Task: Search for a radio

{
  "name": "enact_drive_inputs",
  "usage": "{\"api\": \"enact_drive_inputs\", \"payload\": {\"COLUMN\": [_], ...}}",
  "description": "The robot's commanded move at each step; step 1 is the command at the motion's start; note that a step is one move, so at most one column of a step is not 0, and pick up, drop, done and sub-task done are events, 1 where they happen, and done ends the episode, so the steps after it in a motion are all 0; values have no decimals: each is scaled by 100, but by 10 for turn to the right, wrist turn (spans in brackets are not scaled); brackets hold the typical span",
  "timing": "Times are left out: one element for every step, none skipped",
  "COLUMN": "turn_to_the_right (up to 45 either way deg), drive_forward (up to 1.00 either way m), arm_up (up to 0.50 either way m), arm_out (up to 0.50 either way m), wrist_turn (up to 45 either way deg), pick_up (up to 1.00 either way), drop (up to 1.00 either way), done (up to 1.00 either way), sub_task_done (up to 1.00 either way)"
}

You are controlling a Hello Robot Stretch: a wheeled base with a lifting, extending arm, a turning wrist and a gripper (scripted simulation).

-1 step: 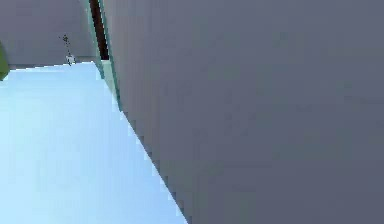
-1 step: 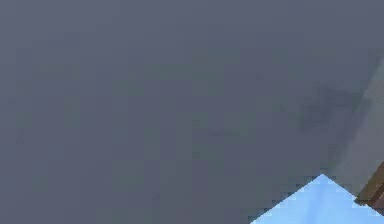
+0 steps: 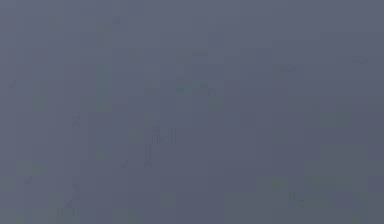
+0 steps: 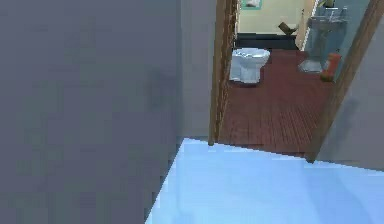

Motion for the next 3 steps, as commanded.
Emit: {"api": "enact_drive_inputs", "payload": {"turn_to_the_right": [450, 450, 270], "drive_forward": [0, 0, 0], "arm_up": [0, 0, 0], "arm_out": [0, 0, 0], "wrist_turn": [0, 0, 0], "pick_up": [0, 0, 0], "drop": [0, 0, 0], "done": [0, 0, 0], "sub_task_done": [0, 0, 0]}}
